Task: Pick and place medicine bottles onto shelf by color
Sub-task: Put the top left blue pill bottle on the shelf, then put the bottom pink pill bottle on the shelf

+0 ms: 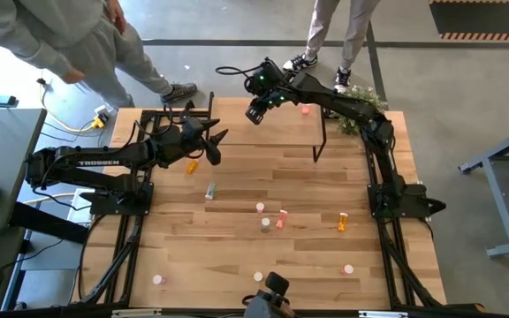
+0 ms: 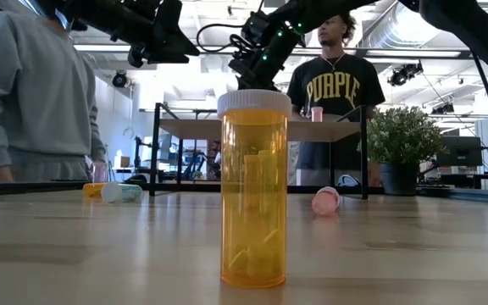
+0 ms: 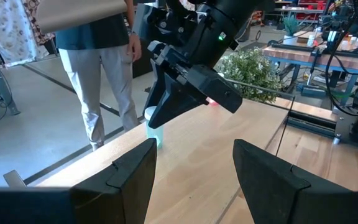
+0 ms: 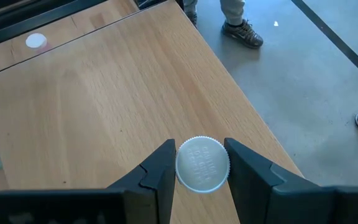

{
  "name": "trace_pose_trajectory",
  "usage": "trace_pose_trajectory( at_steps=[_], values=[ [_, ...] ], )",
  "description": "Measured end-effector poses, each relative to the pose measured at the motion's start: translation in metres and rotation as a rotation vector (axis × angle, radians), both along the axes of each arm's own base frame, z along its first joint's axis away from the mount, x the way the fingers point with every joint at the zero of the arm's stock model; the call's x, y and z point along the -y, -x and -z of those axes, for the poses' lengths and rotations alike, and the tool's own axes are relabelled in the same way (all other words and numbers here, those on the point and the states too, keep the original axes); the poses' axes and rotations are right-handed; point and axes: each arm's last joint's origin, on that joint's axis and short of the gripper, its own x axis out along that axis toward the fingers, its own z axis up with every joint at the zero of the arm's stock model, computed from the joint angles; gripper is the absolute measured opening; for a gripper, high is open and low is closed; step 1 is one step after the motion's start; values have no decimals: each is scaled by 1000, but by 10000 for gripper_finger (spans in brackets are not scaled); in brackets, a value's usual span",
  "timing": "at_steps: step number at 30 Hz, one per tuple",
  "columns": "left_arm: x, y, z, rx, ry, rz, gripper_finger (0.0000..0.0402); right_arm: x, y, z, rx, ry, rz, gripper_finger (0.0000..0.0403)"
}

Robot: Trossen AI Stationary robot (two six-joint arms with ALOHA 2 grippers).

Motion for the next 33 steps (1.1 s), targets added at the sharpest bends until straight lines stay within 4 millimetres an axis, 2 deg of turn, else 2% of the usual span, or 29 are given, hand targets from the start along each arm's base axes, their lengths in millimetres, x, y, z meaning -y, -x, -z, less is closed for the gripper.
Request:
trace_pose_trajectory(
  at_steps=[5, 13, 19, 26, 33],
  values=[
    [0, 0, 0, 0, 0, 0, 202, 0, 0, 0, 1, 0, 1, 119],
    [0, 0, 0, 0, 0, 0, 202, 0, 0, 0, 8, -13, 12, 175],
    [0, 0, 0, 0, 0, 0, 202, 1, 0, -1, 11, -11, 14, 198],
    [0, 0, 0, -5, 2, 0, 202, 4, 4, -12, 30, -4, 27, 202],
    [1, 1, 7, -36, 66, 21, 202, 4, 12, -37, 31, -6, 34, 202]
  ],
)
